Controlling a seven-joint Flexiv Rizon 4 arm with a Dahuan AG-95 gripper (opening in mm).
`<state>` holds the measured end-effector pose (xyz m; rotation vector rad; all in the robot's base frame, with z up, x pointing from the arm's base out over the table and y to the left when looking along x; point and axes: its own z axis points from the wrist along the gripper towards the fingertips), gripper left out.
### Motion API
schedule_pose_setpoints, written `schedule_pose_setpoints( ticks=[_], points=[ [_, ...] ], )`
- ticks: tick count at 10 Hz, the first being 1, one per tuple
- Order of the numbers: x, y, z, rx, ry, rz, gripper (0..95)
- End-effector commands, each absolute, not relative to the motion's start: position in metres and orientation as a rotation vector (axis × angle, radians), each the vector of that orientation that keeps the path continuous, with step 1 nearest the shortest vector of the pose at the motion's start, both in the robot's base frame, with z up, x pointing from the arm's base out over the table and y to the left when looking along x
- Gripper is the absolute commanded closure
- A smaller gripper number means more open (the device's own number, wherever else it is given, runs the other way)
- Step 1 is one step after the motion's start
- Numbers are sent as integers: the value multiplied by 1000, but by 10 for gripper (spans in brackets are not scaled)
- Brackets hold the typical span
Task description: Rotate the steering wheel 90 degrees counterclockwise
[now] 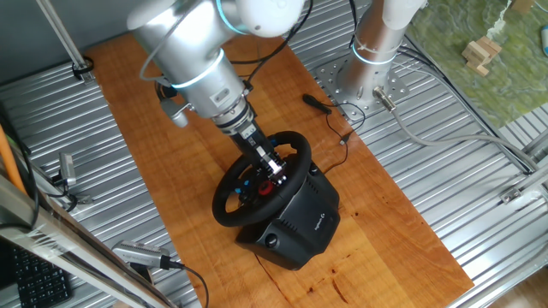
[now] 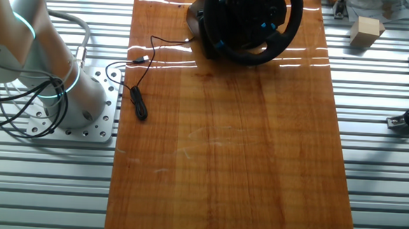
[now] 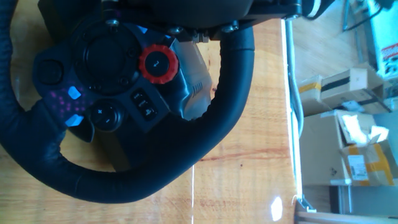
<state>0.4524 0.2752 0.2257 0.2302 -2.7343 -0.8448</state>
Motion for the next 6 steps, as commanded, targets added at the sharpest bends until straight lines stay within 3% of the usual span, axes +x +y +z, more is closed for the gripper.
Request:
schedule_pose_setpoints(
  ticks=[1,6],
  points=[
    [451,275,226,243,-2735,-851,950],
    [451,275,226,222,-2755,-843,950]
  ],
)
